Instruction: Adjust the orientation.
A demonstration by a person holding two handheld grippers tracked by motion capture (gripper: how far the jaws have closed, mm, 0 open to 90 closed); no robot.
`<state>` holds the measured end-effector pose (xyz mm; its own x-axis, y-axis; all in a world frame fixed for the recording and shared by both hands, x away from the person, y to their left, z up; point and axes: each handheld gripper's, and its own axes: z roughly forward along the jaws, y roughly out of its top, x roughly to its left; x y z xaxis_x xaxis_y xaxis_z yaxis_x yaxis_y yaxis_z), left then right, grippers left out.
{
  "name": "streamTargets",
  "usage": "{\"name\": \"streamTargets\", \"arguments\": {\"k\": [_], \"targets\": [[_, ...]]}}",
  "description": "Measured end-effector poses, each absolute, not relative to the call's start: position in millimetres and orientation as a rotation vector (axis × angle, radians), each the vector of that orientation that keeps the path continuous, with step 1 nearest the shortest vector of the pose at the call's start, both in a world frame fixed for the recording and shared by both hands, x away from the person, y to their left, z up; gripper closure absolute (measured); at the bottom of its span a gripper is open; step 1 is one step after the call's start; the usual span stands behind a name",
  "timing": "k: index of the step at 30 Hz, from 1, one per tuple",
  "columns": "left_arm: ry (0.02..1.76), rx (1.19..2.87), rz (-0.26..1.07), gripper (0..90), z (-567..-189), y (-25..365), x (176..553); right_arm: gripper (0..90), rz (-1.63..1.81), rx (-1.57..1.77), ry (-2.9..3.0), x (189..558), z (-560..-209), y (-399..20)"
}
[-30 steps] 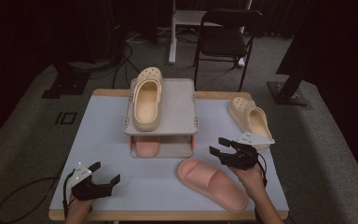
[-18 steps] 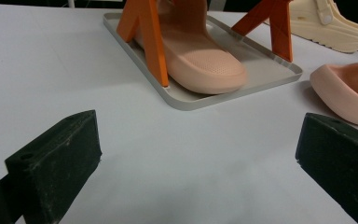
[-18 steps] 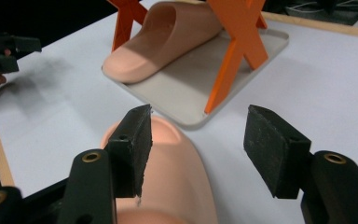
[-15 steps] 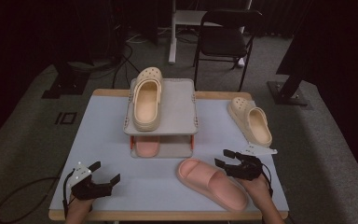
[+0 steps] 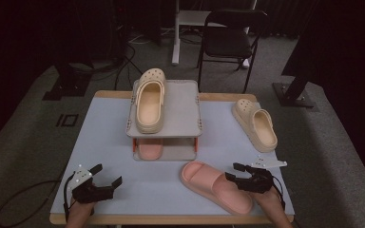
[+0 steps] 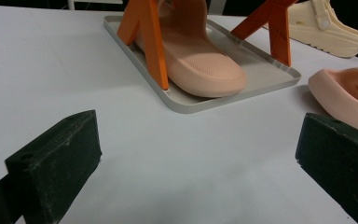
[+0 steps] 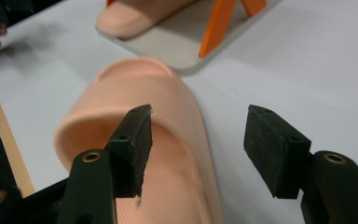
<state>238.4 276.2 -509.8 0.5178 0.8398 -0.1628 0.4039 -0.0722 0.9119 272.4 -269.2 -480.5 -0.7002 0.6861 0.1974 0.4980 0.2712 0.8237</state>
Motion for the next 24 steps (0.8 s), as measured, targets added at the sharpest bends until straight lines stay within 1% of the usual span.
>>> {"name": "streamTargets", "arguments": {"k": [10, 15, 16, 18, 20, 22, 23, 24], "targets": [[1.065, 1.686, 0.505, 0.1, -510.4, 276.3, 238.4, 41.1, 1.332, 1.101, 2.436, 275.0, -499.9, -262.9], [1.061, 1.693, 0.505, 0.1, -510.5, 276.2, 238.4, 43.9, 1.311, 1.056, 2.455, 279.5, -500.5, -257.0], [1.06, 1.692, 0.504, 0.1, -510.5, 276.2, 238.4, 46.5, 1.308, 1.045, 2.459, 279.8, -499.5, -256.0], [1.062, 1.693, 0.504, 0.1, -510.5, 276.5, 238.4, 48.1, 1.306, 1.035, 2.46, 280.2, -498.9, -255.4], [1.063, 1.692, 0.501, 0.1, -510.7, 276.4, 238.5, 56.6, 1.293, 1.009, 2.472, 282.6, -496.9, -251.6], [1.061, 1.693, 0.502, 0.1, -510.7, 276.3, 238.5, 60.2, 1.294, 0.991, 2.48, 284.4, -496.3, -249.5], [1.061, 1.693, 0.502, 0.1, -510.7, 276.1, 238.5, 64.2, 1.295, 0.984, 2.485, 285.4, -496.1, -248.4], [1.061, 1.693, 0.502, 0.1, -510.7, 276.1, 238.5, 64.2, 1.295, 0.984, 2.485, 285.4, -496.1, -248.4]]}}
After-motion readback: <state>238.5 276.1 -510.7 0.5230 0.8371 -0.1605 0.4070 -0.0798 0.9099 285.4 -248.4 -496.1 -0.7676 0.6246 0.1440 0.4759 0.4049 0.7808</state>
